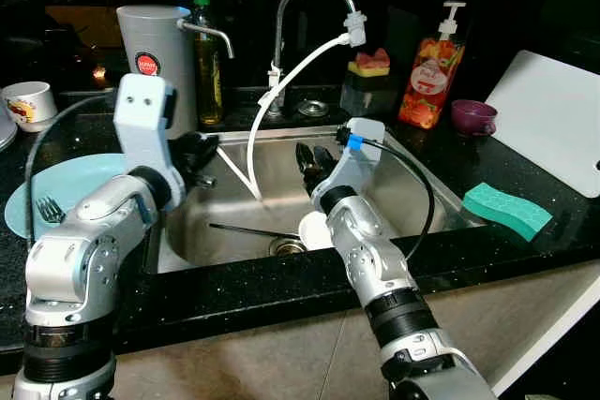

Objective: Kitchen organization

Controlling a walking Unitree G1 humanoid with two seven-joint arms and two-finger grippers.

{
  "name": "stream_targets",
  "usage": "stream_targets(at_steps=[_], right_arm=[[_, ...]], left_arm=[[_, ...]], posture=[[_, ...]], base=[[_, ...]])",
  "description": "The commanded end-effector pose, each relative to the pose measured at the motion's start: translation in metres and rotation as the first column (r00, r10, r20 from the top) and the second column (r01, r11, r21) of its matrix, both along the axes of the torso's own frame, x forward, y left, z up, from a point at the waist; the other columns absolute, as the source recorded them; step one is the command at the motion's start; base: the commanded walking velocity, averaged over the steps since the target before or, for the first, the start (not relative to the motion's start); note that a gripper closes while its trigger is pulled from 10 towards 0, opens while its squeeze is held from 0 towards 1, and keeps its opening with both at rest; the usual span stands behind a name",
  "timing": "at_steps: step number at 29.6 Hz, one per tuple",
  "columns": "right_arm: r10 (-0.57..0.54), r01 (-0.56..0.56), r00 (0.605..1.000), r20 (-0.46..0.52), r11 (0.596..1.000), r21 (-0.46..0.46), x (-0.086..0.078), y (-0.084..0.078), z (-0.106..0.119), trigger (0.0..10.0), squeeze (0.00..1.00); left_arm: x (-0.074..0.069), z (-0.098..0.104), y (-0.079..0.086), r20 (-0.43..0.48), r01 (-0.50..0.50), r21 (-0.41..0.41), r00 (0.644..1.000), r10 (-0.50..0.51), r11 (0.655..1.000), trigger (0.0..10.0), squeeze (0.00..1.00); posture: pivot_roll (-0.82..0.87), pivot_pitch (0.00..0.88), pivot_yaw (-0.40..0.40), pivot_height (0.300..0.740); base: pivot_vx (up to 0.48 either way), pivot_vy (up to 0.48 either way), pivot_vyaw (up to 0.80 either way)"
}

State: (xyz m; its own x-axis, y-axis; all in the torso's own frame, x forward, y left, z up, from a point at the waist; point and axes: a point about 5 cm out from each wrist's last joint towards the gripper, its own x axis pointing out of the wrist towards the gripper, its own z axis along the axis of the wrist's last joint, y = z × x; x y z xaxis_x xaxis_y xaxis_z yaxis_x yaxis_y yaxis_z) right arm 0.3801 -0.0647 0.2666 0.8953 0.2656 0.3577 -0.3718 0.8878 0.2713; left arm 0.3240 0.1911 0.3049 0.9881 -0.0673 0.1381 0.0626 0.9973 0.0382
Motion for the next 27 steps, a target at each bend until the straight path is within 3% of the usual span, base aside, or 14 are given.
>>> stream_targets(at_steps=[1, 2, 3, 4, 5, 7, 8, 9, 11, 18, 27], right_arm=[[-0.004, 0.004, 1.000, 0.023, 1.000, 0.004, -0.004, -0.005, 0.003, 10.0, 0.00], [-0.007, 0.006, 0.999, 0.036, 1.000, 0.009, -0.006, -0.007, 0.005, 10.0, 0.00], [-0.007, 0.006, 0.999, 0.036, 1.000, 0.009, -0.006, -0.007, 0.005, 10.0, 0.00], [-0.011, 0.011, 0.999, 0.045, 1.000, 0.012, -0.008, -0.010, 0.006, 10.0, 0.00], [-0.011, 0.011, 0.999, 0.045, 1.000, 0.012, -0.008, -0.010, 0.006, 10.0, 0.00], [-0.016, 0.016, 0.999, 0.052, 1.000, 0.015, -0.010, -0.013, 0.006, 10.0, 0.00], [-0.030, 0.030, 0.998, 0.055, 0.999, 0.012, -0.011, -0.019, 0.004, 10.0, 0.00], [-0.030, 0.030, 0.998, 0.055, 0.999, 0.012, -0.011, -0.019, 0.004, 10.0, 0.00], [-0.041, 0.040, 0.998, 0.052, 0.999, 0.009, -0.011, -0.022, 0.002, 10.0, 0.00], [-0.044, 0.044, 0.998, 0.042, 0.999, 0.003, -0.014, -0.023, 0.001, 10.0, 0.00], [-0.039, 0.039, 0.999, 0.036, 0.999, 0.001, -0.014, -0.021, 0.000, 10.0, 0.00]], left_arm=[[0.004, -0.010, 0.010, -0.048, -0.140, 0.077, 0.988, 0.144, 0.987, 10.0, 0.00], [0.005, -0.012, 0.019, -0.068, -0.242, 0.087, 0.966, 0.248, 0.966, 10.0, 0.00], [0.005, -0.012, 0.019, -0.068, -0.242, 0.087, 0.966, 0.248, 0.966, 10.0, 0.00], [0.004, -0.015, 0.029, -0.100, -0.341, 0.057, 0.933, 0.345, 0.938, 10.0, 0.00], [0.004, -0.015, 0.029, -0.100, -0.341, 0.057, 0.933, 0.345, 0.938, 10.0, 0.00], [0.002, -0.020, 0.041, -0.146, -0.446, 0.008, 0.885, 0.442, 0.895, 10.0, 0.00], [-0.004, -0.024, 0.058, -0.169, -0.552, 0.000, 0.822, 0.544, 0.834, 10.0, 0.00], [-0.004, -0.024, 0.058, -0.169, -0.552, 0.000, 0.822, 0.544, 0.834, 10.0, 0.00], [-0.011, -0.031, 0.066, -0.204, -0.595, 0.000, 0.787, 0.582, 0.804, 10.0, 0.00], [-0.020, -0.052, 0.068, -0.321, -0.698, -0.044, 0.687, 0.651, 0.715, 10.0, 0.00], [-0.008, -0.046, 0.087, -0.345, -0.725, -0.077, 0.664, 0.664, 0.685, 10.0, 0.00]], posture=[[0.14, 0.116, -0.063, 0.740], [0.13, 0.116, -0.061, 0.740], [0.13, 0.116, -0.061, 0.740], [0.13, 0.116, -0.058, 0.740], [0.13, 0.116, -0.058, 0.740], [0.13, 0.115, -0.054, 0.740], [0.13, 0.113, -0.051, 0.740], [0.13, 0.113, -0.051, 0.740], [0.13, 0.111, -0.042, 0.740], [0.13, 0.103, -0.043, 0.740], [0.13, 0.091, -0.042, 0.740]], base=[[0.000, 0.000, 0.00], [0.000, 0.000, 0.00], [0.000, 0.000, 0.00], [0.000, 0.000, 0.00], [0.000, 0.000, 0.00], [0.000, 0.000, 0.00], [0.000, 0.000, 0.00], [0.000, 0.000, 0.00], [0.000, 0.000, 0.00], [0.000, 0.000, 0.00], [0.000, 0.000, 0.00]])
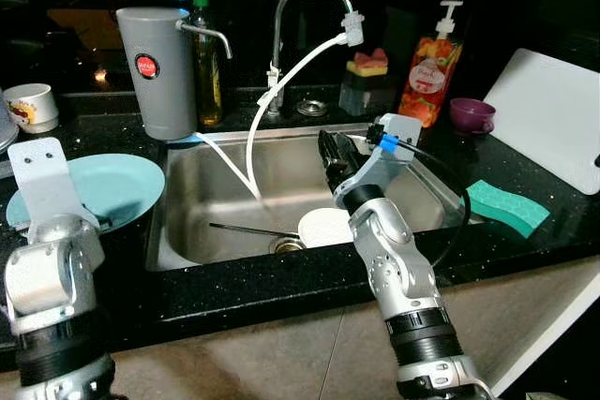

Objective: Kitchen organization

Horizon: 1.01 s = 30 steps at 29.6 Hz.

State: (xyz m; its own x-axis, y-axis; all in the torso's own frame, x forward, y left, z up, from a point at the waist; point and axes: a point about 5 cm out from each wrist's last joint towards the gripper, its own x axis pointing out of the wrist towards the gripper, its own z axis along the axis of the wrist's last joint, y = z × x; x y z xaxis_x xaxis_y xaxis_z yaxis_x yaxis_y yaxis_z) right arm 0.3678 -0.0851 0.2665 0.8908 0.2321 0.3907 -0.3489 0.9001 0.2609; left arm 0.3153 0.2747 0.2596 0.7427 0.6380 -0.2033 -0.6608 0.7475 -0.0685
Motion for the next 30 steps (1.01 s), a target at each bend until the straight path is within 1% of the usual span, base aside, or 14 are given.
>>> stream_targets(at_steps=[1, 8, 14, 15, 16, 17, 18, 19, 20, 21, 23, 24, 25, 30], right_arm=[[-0.004, 0.004, 1.000, -0.001, 1.000, -0.001, -0.002, -0.001, -0.001, 10.0, 0.00], [-0.005, 0.005, 1.000, -0.012, 1.000, 0.000, -0.003, -0.003, -0.003, 10.0, 0.00], [0.001, -0.001, 1.000, -0.013, 1.000, -0.001, -0.002, -0.002, -0.002, 10.0, 0.00], [0.001, -0.001, 1.000, -0.013, 1.000, -0.002, -0.002, -0.001, -0.002, 10.0, 0.00], [0.002, -0.002, 1.000, -0.014, 1.000, -0.003, -0.002, -0.001, -0.002, 10.0, 0.00], [0.001, -0.001, 1.000, -0.015, 1.000, -0.002, -0.002, -0.001, -0.002, 10.0, 0.00], [0.001, -0.001, 1.000, -0.016, 1.000, -0.002, -0.002, -0.002, -0.002, 10.0, 0.00], [0.000, 0.000, 1.000, -0.017, 1.000, -0.001, -0.002, -0.002, -0.002, 10.0, 0.00], [-0.001, 0.001, 1.000, -0.018, 1.000, 0.000, -0.002, -0.002, -0.002, 10.0, 0.00], [-0.001, 0.001, 1.000, -0.019, 1.000, 0.000, -0.002, -0.002, -0.003, 10.0, 0.00], [-0.002, 0.002, 1.000, -0.020, 1.000, 0.001, -0.002, -0.002, -0.003, 10.0, 0.00], [-0.002, 0.002, 1.000, -0.020, 1.000, 0.001, -0.001, -0.002, -0.002, 10.0, 0.00], [-0.003, 0.003, 1.000, -0.020, 1.000, 0.002, -0.001, -0.002, -0.002, 10.0, 0.00], [-0.005, 0.005, 1.000, -0.019, 1.000, 0.004, -0.001, -0.003, -0.002, 10.0, 0.00]], left_arm=[[0.001, 0.001, 0.006, -0.005, -0.025, 0.001, 1.000, 0.025, 1.000, 10.0, 0.00], [0.001, -0.005, 0.013, -0.023, -0.055, -0.043, 0.998, 0.054, 0.998, 10.0, 0.00], [0.001, -0.011, 0.018, -0.038, -0.073, -0.061, 0.997, 0.071, 0.995, 10.0, 0.00], [0.001, -0.013, 0.019, -0.043, -0.077, -0.072, 0.996, 0.074, 0.994, 9.4, 0.00], [0.001, -0.016, 0.020, -0.051, -0.075, -0.086, 0.996, 0.071, 0.993, 9.1, 0.00], [0.002, -0.018, 0.020, -0.055, -0.074, -0.103, 0.996, 0.068, 0.992, 8.4, 0.00], [0.002, -0.020, 0.020, -0.058, -0.072, -0.114, 0.996, 0.066, 0.991, 8.4, 0.00], [0.003, -0.022, 0.020, -0.062, -0.071, -0.131, 0.996, 0.064, 0.989, 4.8, 0.00], [0.003, -0.024, 0.021, -0.066, -0.071, -0.146, 0.996, 0.061, 0.987, 4.8, 0.00], [0.004, -0.026, 0.022, -0.070, -0.070, -0.159, 0.996, 0.060, 0.985, 2.9, 0.00], [0.004, -0.027, 0.023, -0.071, -0.070, -0.170, 0.996, 0.059, 0.983, 2.9, 0.00], [0.005, -0.029, 0.024, -0.076, -0.070, -0.183, 0.995, 0.057, 0.981, 1.0, 0.00], [0.006, -0.031, 0.025, -0.080, -0.070, -0.191, 0.995, 0.056, 0.979, 0.0, 0.00], [0.007, -0.032, 0.026, -0.081, -0.070, -0.196, 0.995, 0.055, 0.978, 0.0, 0.00]], posture=[[0.13, 0.091, -0.042, 0.740], [0.12, 0.087, -0.047, 0.740], [0.12, 0.086, -0.049, 0.740], [0.12, 0.087, -0.051, 0.740], [0.12, 0.087, -0.051, 0.740], [0.12, 0.087, -0.051, 0.740], [0.12, 0.087, -0.051, 0.740], [0.12, 0.087, -0.051, 0.740], [0.12, 0.087, -0.051, 0.740], [0.12, 0.087, -0.051, 0.740], [0.12, 0.087, -0.051, 0.740], [0.12, 0.088, -0.050, 0.740], [0.12, 0.088, -0.050, 0.740], [0.12, 0.087, -0.052, 0.740]], base=[[0.000, 0.000, 0.00], [0.000, 0.000, 0.00], [0.000, 0.000, 0.00], [0.000, 0.000, 0.00], [0.000, 0.000, 0.00], [0.000, 0.000, 0.00], [0.000, 0.000, 0.00], [0.000, 0.000, 0.00], [0.000, 0.000, 0.00], [0.000, 0.000, 0.00], [0.000, 0.000, 0.00], [0.000, 0.000, 0.00], [0.000, 0.000, 0.00], [0.000, 0.000, 0.00]])
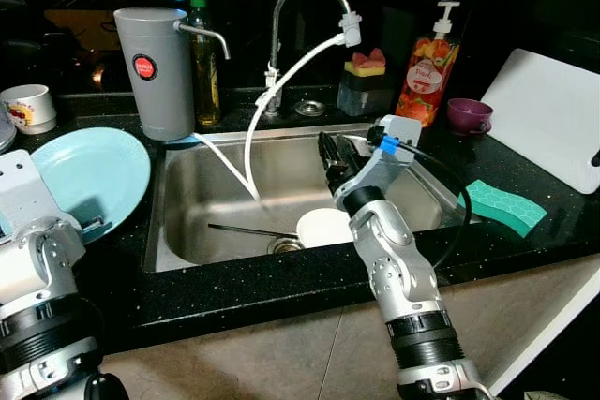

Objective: Kitchen organization

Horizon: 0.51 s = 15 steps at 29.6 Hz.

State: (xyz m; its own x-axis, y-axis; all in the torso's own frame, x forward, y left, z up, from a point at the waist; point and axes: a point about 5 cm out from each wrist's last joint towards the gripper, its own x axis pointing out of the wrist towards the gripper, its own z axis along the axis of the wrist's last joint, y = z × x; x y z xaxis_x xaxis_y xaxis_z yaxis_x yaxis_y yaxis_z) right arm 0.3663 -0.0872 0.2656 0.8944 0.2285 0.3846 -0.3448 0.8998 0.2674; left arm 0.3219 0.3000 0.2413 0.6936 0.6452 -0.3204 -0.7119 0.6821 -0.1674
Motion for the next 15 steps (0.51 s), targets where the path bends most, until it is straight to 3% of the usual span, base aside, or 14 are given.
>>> stream_targets(at_steps=[1, 5, 6, 9, 10, 11, 12, 14, 15], right_arm=[[-0.003, 0.003, 1.000, -0.011, 1.000, 0.000, 0.001, -0.001, -0.001, 10.0, 0.00], [-0.001, 0.001, 1.000, -0.011, 1.000, 0.001, 0.001, -0.001, 0.000, 10.0, 0.00], [0.001, -0.001, 1.000, -0.012, 1.000, 0.001, 0.001, -0.001, 0.000, 10.0, 0.00], [0.001, -0.001, 1.000, -0.012, 1.000, 0.001, 0.001, -0.001, 0.000, 10.0, 0.00], [0.001, -0.001, 1.000, -0.012, 1.000, 0.000, 0.001, -0.001, 0.000, 10.0, 0.00], [0.002, -0.002, 1.000, -0.011, 1.000, 0.000, 0.001, -0.001, 0.000, 10.0, 0.00], [0.002, -0.002, 1.000, -0.011, 1.000, 0.000, 0.001, -0.001, 0.000, 10.0, 0.00], [0.006, -0.006, 1.000, -0.007, 1.000, 0.002, 0.001, 0.000, 0.002, 10.0, 0.00], [0.006, -0.006, 1.000, -0.007, 1.000, 0.002, 0.001, 0.000, 0.002, 10.0, 0.00]], left_arm=[[0.001, -0.013, 0.001, -0.049, 0.007, -0.042, 0.999, -0.009, 0.999, 0.0, 0.00], [0.002, -0.004, 0.002, -0.023, 0.000, 0.015, 1.000, 0.001, 1.000, 0.0, 0.00], [0.005, 0.018, 0.000, 0.059, 0.021, 0.138, 0.998, -0.030, 0.990, 0.0, 0.00], [0.005, 0.018, 0.000, 0.059, 0.021, 0.138, 0.998, -0.030, 0.990, 0.0, 0.00], [0.006, 0.028, -0.002, 0.089, 0.038, 0.194, 0.994, -0.056, 0.980, 4.7, 0.00], [0.009, 0.041, -0.008, 0.131, 0.069, 0.250, 0.986, -0.104, 0.966, 10.0, 0.00], [0.009, 0.041, -0.008, 0.131, 0.069, 0.250, 0.986, -0.104, 0.966, 10.0, 0.00], [0.016, 0.065, -0.028, 0.191, 0.202, 0.378, 0.938, -0.290, 0.904, 10.0, 0.00], [0.016, 0.065, -0.028, 0.191, 0.202, 0.378, 0.938, -0.290, 0.904, 10.0, 0.00]], posture=[[0.12, 0.088, -0.053, 0.740], [0.12, 0.089, -0.056, 0.740], [0.12, 0.089, -0.058, 0.740], [0.12, 0.089, -0.058, 0.740], [0.12, 0.089, -0.060, 0.740], [0.12, 0.090, -0.061, 0.740], [0.12, 0.090, -0.061, 0.740], [0.12, 0.088, -0.061, 0.740], [0.12, 0.088, -0.061, 0.740]], base=[[0.000, 0.000, 0.00], [0.000, 0.000, 0.00], [0.000, 0.000, 0.00], [0.000, 0.000, 0.00], [0.000, 0.000, 0.00], [0.000, 0.000, 0.00], [0.000, 0.000, 0.00], [0.000, 0.000, 0.00], [0.000, 0.000, 0.00]])
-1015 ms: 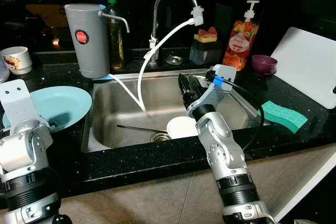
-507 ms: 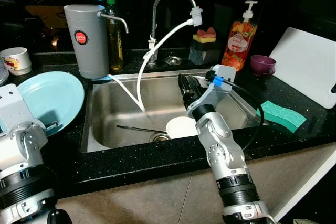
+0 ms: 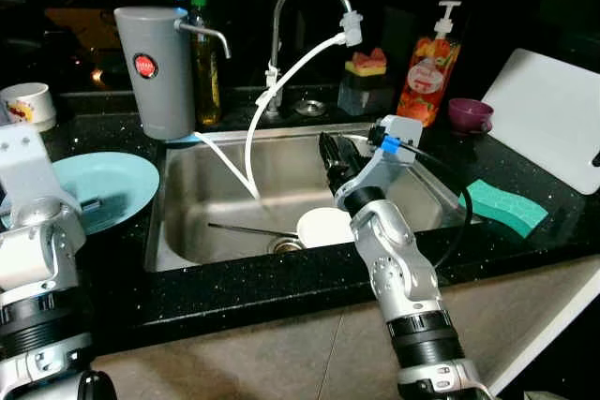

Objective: Kitchen organization

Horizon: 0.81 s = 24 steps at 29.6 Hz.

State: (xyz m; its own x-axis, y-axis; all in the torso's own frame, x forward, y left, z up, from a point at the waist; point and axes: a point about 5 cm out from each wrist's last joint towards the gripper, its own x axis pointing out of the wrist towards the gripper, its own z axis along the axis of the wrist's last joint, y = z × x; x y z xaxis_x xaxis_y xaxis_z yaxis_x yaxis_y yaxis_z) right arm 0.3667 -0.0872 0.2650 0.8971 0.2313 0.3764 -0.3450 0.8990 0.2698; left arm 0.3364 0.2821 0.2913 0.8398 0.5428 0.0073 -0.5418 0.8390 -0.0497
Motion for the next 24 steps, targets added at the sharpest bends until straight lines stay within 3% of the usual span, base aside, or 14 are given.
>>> stream_targets(at_steps=[1, 2, 4, 6, 7, 8, 10, 11, 16, 17, 19, 20, 22, 24], right_arm=[[0.028, -0.028, 1.000, 0.008, 0.999, 0.015, -0.002, 0.002, 0.007, 10.0, 0.00], [0.072, -0.073, 0.997, 0.016, 0.997, 0.039, -0.004, 0.005, 0.013, 10.0, 0.00], [0.153, -0.155, 0.988, 0.033, 0.984, 0.083, -0.010, 0.010, 0.022, 10.0, 0.00], [0.153, -0.155, 0.988, 0.033, 0.984, 0.083, -0.010, 0.010, 0.022, 10.0, 0.00], [0.204, -0.208, 0.978, 0.048, 0.971, 0.119, -0.013, 0.013, 0.028, 10.0, 0.00], [0.204, -0.208, 0.978, 0.048, 0.971, 0.119, -0.013, 0.013, 0.028, 10.0, 0.00], [0.350, -0.361, 0.932, 0.090, 0.917, 0.168, -0.025, 0.021, 0.040, 10.0, 0.00], [0.419, -0.431, 0.902, 0.103, 0.886, 0.172, -0.030, 0.026, 0.043, 10.0, 0.00], [0.554, -0.561, 0.828, 0.089, 0.813, 0.158, -0.044, 0.040, 0.039, 10.0, 0.00], [0.554, -0.561, 0.828, 0.089, 0.813, 0.158, -0.044, 0.040, 0.039, 10.0, 0.00], [0.564, -0.568, 0.822, 0.071, 0.809, 0.151, -0.045, 0.043, 0.037, 10.0, 0.00], [0.560, -0.561, 0.827, 0.048, 0.815, 0.144, -0.044, 0.044, 0.033, 10.0, 0.00], [0.541, -0.538, 0.841, 0.021, 0.831, 0.141, -0.041, 0.044, 0.030, 10.0, 0.00], [0.531, -0.527, 0.847, 0.013, 0.837, 0.144, -0.040, 0.043, 0.030, 10.0, 0.00]], left_arm=[[0.005, 0.021, -0.030, 0.054, 0.227, 0.167, 0.970, -0.239, 0.959, 10.0, 0.00], [0.006, 0.020, -0.051, 0.005, 0.391, 0.253, 0.914, -0.405, 0.885, 10.0, 0.00], [0.001, 0.011, -0.080, -0.082, 0.595, 0.331, 0.791, -0.606, 0.732, 10.0, 0.00], [0.001, 0.011, -0.080, -0.082, 0.595, 0.331, 0.791, -0.606, 0.732, 10.0, 0.00], [-0.005, 0.008, -0.094, -0.106, 0.678, 0.358, 0.713, -0.693, 0.642, 10.0, 0.00], [-0.005, 0.008, -0.094, -0.106, 0.678, 0.358, 0.713, -0.693, 0.642, 10.0, 0.00], [-0.018, 0.005, -0.120, -0.123, 0.795, 0.380, 0.550, -0.826, 0.473, 10.0, 0.00], [-0.022, 0.004, -0.129, -0.123, 0.827, 0.384, 0.487, -0.865, 0.411, 10.0, 0.00], [-0.034, 0.018, -0.148, -0.058, 0.875, 0.406, 0.312, -0.948, 0.263, 10.0, 0.00], [-0.034, 0.018, -0.148, -0.058, 0.875, 0.406, 0.312, -0.948, 0.263, 10.0, 0.00], [-0.038, 0.021, -0.151, -0.048, 0.883, 0.414, 0.262, -0.964, 0.220, 10.0, 0.00], [-0.042, 0.023, -0.154, -0.035, 0.894, 0.412, 0.210, -0.977, 0.177, 10.0, 0.00], [-0.045, 0.025, -0.157, -0.026, 0.897, 0.415, 0.179, -0.984, 0.152, 10.0, 0.00], [-0.045, 0.025, -0.157, -0.026, 0.898, 0.416, 0.171, -0.985, 0.145, 10.0, 0.00]], posture=[[0.12, 0.088, -0.061, 0.740], [0.12, 0.088, -0.061, 0.740], [0.12, 0.088, -0.061, 0.740], [0.12, 0.088, -0.061, 0.740], [0.11, 0.090, -0.063, 0.740], [0.11, 0.090, -0.063, 0.740], [0.11, 0.090, -0.063, 0.740], [0.11, 0.088, -0.066, 0.740], [0.11, 0.089, -0.067, 0.740], [0.11, 0.089, -0.067, 0.740], [0.11, 0.089, -0.067, 0.740], [0.11, 0.089, -0.067, 0.740], [0.10, 0.088, -0.066, 0.740], [0.10, 0.088, -0.066, 0.740]], base=[[0.000, 0.000, 0.00], [0.000, 0.000, 0.00], [0.000, 0.000, 0.00], [0.000, 0.000, 0.00], [0.000, 0.000, 0.00], [0.000, 0.000, 0.00], [0.000, 0.000, 0.00], [0.000, 0.000, 0.00], [0.000, 0.000, 0.00], [0.000, 0.000, 0.00], [0.000, 0.000, 0.00], [0.000, 0.000, 0.00], [0.000, 0.000, 0.00], [0.000, 0.000, 0.00]])
